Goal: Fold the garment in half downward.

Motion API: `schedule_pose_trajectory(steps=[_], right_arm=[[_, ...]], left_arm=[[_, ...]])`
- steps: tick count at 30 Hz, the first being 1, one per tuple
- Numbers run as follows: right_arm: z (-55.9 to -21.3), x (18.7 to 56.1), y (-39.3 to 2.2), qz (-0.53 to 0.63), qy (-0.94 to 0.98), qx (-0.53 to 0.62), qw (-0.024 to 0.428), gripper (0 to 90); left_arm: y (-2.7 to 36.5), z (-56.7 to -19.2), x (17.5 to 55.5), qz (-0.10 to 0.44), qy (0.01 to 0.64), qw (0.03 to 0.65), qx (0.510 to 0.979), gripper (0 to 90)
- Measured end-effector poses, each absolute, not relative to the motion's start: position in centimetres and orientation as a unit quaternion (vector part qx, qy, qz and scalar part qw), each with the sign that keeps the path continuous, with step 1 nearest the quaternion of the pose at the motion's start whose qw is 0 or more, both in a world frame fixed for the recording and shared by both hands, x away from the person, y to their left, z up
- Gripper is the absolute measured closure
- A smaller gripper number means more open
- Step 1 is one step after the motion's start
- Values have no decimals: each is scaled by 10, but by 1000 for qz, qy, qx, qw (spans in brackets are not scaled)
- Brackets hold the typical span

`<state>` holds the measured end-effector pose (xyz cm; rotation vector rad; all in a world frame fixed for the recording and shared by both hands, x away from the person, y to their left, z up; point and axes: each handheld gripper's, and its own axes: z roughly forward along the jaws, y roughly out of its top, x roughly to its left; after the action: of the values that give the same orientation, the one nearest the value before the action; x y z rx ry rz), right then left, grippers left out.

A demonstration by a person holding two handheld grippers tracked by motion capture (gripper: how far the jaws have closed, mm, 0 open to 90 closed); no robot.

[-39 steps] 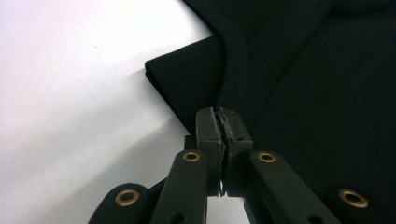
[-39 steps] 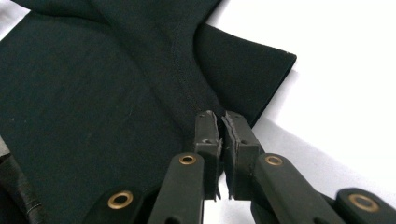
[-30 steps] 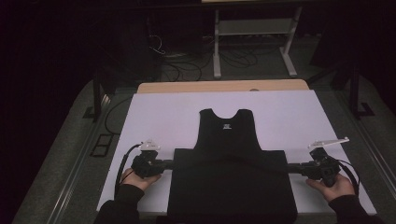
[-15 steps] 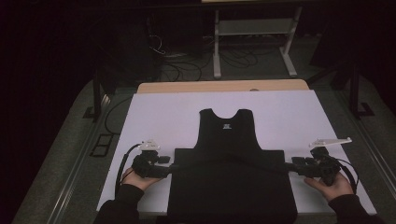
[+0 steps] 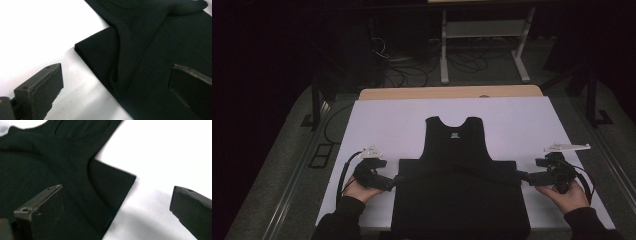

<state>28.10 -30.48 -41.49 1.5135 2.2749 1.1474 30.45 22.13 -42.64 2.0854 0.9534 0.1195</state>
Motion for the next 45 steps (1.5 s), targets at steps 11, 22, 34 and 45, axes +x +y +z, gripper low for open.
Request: schedule_pose_trajectory(steps=[11, 22, 34, 45], right_arm=[[-405, 297, -297, 404, 773, 479, 99, 0], [-392, 308, -293, 419, 772, 464, 113, 0], [-383, 323, -290, 430, 774, 451, 110, 0], [-371, 337, -286, 434, 778, 440, 112, 0]], left_arm=[[223, -420, 318, 62, 377, 424, 821, 0], [215, -407, 325, 70, 370, 424, 824, 0], [209, -393, 338, 71, 358, 428, 827, 0], [206, -382, 351, 76, 352, 430, 828, 0]])
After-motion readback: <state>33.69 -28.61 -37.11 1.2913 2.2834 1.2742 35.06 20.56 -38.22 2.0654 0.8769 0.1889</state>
